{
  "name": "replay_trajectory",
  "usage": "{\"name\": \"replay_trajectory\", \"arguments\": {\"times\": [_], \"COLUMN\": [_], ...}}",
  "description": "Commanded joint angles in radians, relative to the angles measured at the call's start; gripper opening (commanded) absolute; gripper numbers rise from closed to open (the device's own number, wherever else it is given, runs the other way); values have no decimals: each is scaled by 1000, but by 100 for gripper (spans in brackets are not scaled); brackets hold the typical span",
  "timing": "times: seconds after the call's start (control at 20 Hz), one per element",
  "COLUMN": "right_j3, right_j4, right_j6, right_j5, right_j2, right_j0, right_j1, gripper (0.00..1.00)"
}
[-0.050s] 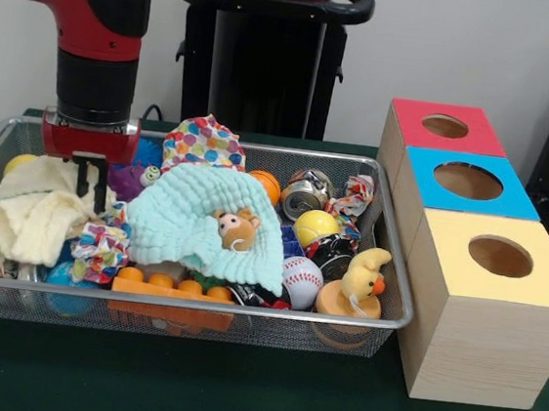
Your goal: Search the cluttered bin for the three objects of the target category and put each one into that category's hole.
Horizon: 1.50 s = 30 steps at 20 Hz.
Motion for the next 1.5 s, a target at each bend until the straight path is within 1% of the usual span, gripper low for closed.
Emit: {"name": "replay_trajectory", "arguments": {"times": [0.05,0.4,0.8,1.5], "right_j3": [109,116,127,137], "right_j4": [76,129,177,278], "right_j6": [273,291,292,315], "right_j5": [-69,-93,-112,-139], "right_j2": [-10,-36,-54,-90], "right_j0": [63,106,131,204], "right_j1": [50,55,54,61], "gripper": [0,0,0,0]}}
